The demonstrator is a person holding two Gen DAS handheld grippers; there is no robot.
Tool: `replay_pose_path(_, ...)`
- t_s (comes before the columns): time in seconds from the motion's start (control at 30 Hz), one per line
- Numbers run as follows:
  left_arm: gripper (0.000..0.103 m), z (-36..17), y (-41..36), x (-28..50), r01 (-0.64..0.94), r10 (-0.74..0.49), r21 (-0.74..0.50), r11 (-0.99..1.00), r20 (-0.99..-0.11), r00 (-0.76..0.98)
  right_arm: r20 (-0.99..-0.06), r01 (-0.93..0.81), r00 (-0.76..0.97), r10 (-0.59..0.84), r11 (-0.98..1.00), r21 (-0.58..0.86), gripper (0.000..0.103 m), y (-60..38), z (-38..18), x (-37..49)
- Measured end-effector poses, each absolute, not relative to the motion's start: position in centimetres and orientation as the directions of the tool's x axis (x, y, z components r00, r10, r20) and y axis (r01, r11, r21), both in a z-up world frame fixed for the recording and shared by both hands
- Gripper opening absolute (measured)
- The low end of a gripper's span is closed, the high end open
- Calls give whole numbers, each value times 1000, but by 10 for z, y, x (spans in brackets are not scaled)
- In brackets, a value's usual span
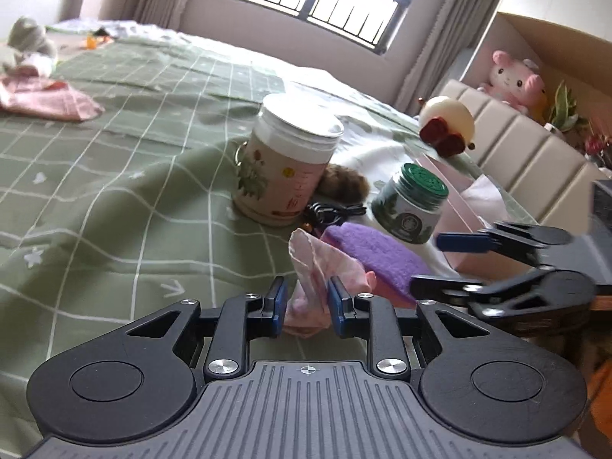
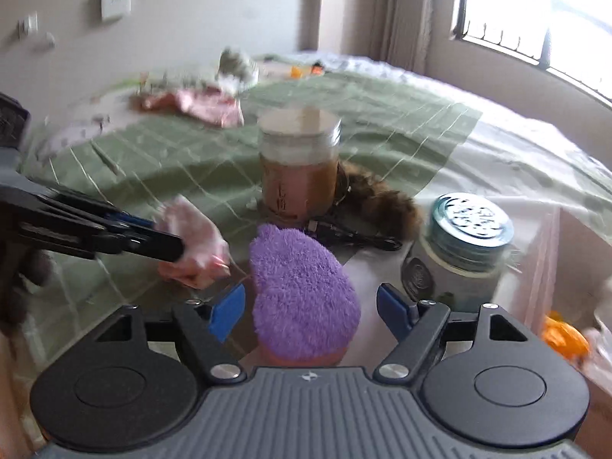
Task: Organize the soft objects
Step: 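Grasp the sponge with the right tool while the left tool grasps the pink cloth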
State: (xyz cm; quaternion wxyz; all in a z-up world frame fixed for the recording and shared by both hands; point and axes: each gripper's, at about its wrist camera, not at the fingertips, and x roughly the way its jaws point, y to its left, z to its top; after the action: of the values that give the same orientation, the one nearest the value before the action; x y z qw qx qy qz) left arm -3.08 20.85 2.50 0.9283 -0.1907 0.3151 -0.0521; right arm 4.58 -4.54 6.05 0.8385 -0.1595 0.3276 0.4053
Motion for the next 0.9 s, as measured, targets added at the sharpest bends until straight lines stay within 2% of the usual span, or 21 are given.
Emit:
replay_pose_path(0.1, 26, 22, 208, -24, -15, -240, -401, 916, -577, 780, -729, -775, 411, 548, 631, 37, 77, -38, 45, 65)
replay_pose_path(0.13, 26, 21, 207, -21, -11, -246, -402, 916, -581, 776, -741, -765, 391, 545, 640, 67, 75, -38, 41, 69)
replay_pose_path(0.17, 26, 20, 204, -16, -7, -251, -403, 915, -584, 772, -744, -758, 375, 553, 645, 97, 66, -39, 39, 70)
replay_pose_path(0.23, 26, 18, 198, -8, 8, -264, -401, 916, -587, 765, -742, -747, 370, 559, 654, 120, 67, -43, 38, 66)
replay_pose_path(0.4, 27, 20, 173, 14, 42, -264, -354, 934, -609, 748, -735, -707, 437, 518, 703, 75, 66, -60, 44, 51)
replay_pose_path(0.63, 27, 11, 136, 34, 104, -283, -299, 948, -649, 706, -719, -565, 561, 410, 824, 29, 66, -126, 60, 25)
replay_pose_path(0.9, 27, 7, 97, 46, 176, -262, -195, 965, -673, 692, -704, -465, 631, 326, 885, -7, 66, -171, 53, -15)
